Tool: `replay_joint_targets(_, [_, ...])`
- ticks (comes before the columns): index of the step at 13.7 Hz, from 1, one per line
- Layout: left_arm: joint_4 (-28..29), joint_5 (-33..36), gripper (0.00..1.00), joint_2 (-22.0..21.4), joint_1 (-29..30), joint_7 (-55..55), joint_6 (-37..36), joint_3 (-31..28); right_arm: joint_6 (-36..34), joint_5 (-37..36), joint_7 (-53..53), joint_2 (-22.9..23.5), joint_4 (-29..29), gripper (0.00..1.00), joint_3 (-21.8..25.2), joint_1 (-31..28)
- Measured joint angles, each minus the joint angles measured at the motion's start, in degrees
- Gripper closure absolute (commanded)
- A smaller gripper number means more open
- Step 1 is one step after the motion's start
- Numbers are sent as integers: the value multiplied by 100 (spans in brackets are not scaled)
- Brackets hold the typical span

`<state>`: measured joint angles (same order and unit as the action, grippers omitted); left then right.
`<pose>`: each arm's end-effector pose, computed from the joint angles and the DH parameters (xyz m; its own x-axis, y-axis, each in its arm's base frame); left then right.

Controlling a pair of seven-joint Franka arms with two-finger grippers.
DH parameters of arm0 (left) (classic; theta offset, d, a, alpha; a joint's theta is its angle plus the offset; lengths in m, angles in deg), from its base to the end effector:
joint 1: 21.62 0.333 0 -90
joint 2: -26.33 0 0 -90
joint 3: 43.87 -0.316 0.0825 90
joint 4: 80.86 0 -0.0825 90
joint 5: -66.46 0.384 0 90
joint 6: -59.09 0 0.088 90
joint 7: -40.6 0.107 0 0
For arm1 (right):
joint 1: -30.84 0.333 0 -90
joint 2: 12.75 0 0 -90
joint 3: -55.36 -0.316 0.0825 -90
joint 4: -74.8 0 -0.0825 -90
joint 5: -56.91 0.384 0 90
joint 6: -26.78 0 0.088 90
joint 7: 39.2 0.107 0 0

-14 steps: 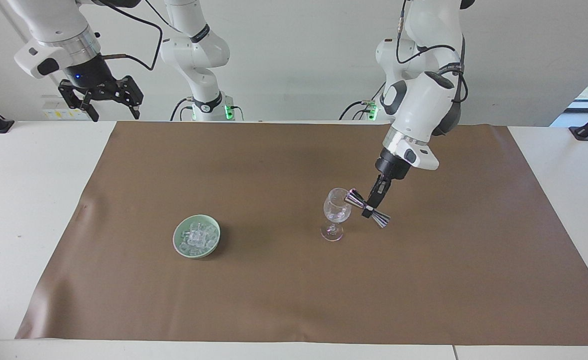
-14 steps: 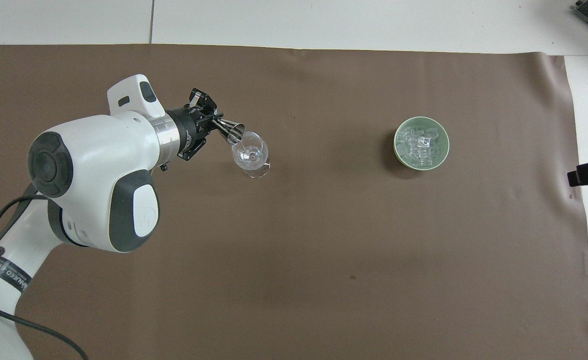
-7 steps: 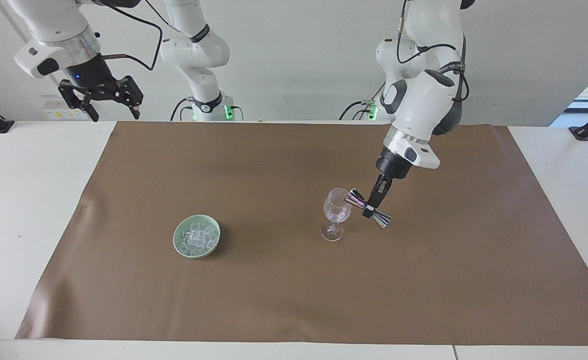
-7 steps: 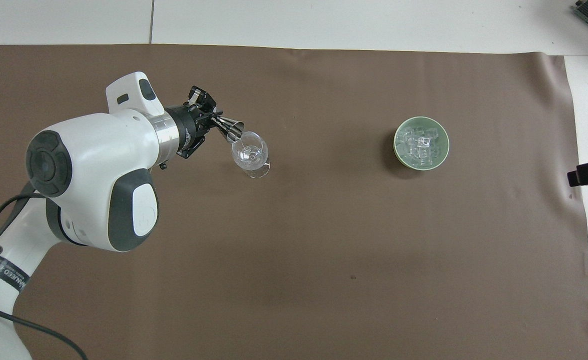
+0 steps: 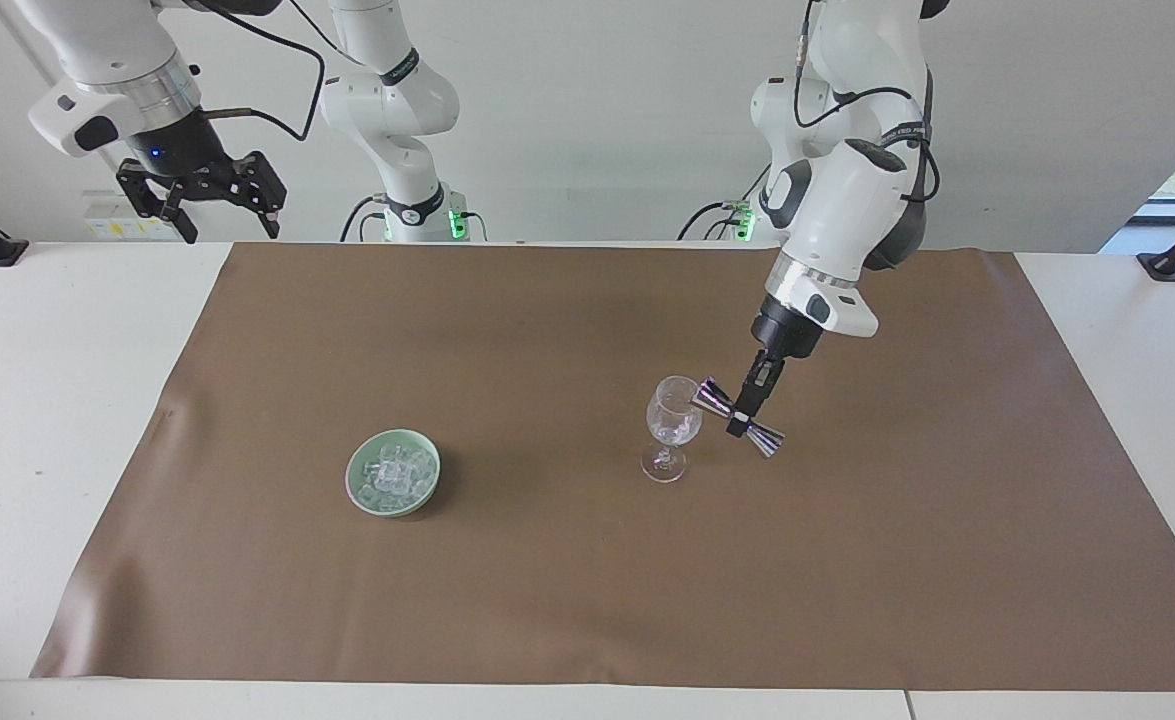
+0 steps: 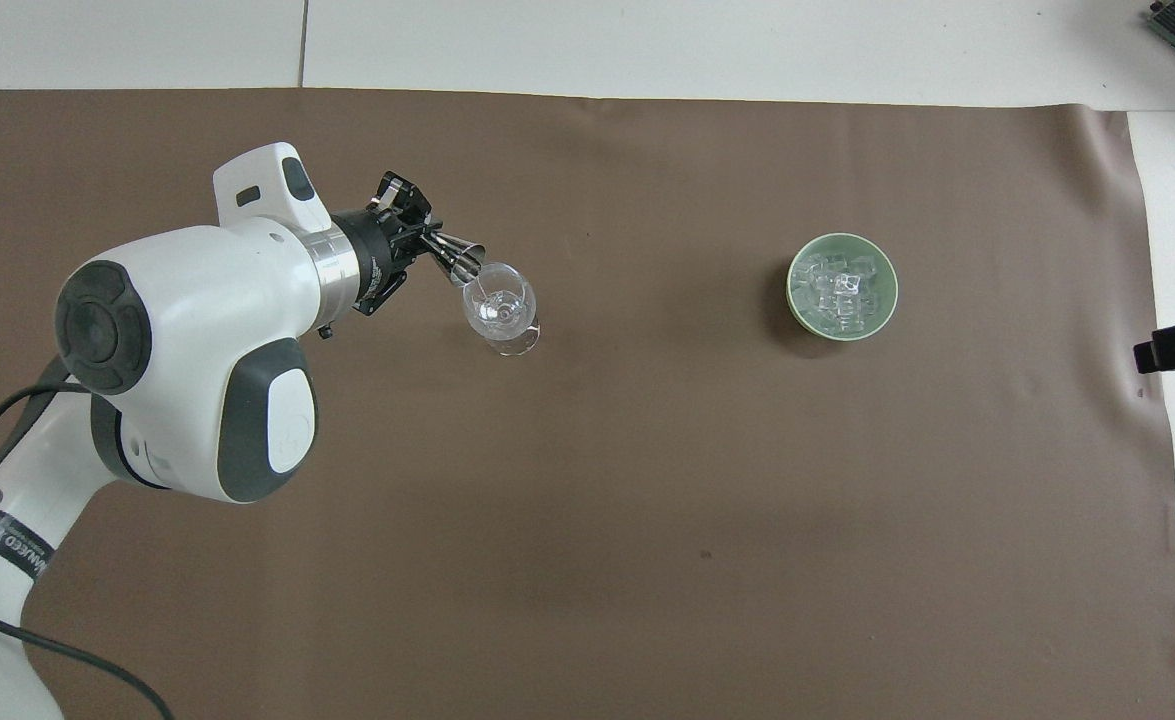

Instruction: Pour wine and add ice with both arms

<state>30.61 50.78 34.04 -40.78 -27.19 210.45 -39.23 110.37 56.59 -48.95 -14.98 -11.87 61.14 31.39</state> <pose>0.5806 -0.2462 0.4755 0.5708 0.8202 -0.0385 0.6933 -0.4563 0.5578 0.5284 -0.0503 0.6629 0.9968 0.0783 -0.0151 0.0783 -0.9969 -0.0009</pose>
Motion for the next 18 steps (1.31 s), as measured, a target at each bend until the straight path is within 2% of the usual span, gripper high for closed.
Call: replay_joint_targets(18, [-3, 419, 100, 1, -67, 0, -1, 4, 0, 0, 0, 0, 0, 0, 0, 0])
